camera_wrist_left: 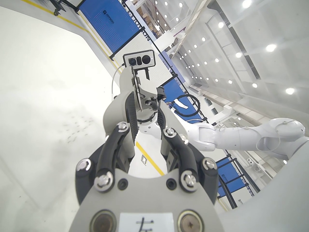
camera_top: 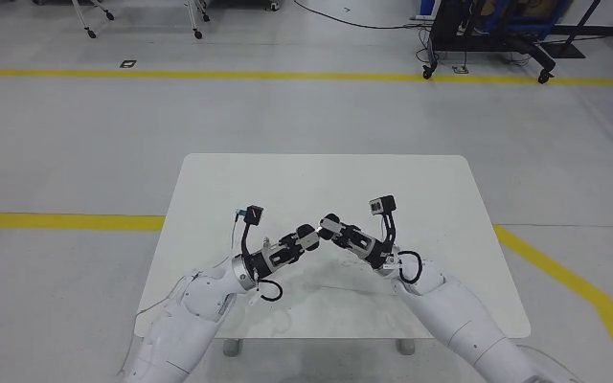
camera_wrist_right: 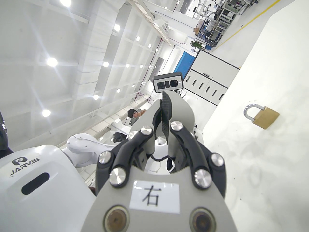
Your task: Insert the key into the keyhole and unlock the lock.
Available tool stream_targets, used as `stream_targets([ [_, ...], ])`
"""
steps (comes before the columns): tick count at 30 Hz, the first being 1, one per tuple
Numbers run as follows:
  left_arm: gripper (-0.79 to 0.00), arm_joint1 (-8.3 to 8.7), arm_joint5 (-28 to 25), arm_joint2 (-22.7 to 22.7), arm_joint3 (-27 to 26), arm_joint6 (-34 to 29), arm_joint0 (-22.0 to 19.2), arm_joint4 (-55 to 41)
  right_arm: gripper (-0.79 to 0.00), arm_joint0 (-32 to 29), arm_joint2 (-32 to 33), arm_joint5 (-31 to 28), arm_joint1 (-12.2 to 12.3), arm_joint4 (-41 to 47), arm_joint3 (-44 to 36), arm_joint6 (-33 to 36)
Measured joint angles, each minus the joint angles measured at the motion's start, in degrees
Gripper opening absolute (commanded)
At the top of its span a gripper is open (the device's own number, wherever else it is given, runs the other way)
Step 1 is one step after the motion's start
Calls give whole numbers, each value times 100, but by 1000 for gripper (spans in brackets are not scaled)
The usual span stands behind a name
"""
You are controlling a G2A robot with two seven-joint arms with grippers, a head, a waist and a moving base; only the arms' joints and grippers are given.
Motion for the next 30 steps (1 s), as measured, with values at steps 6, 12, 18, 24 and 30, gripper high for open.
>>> stream_targets([
  [6,-785,6,120,-6,5,115,4,88,-785,-10,41,-10,-35,-58,41,35],
  [12,-785,7,184,42,0,99,-16,120,0,-42,100,-20,-54,-63,45,136],
  [18,-785,23,257,-34,29,149,-39,86,0,-48,119,24,-56,-58,55,203],
  [24,-785,30,315,-51,28,126,-41,94,0,-48,119,23,-56,-58,55,202],
  [30,-785,30,314,-51,28,127,-41,94,0,-48,119,23,-56,-58,55,202],
])
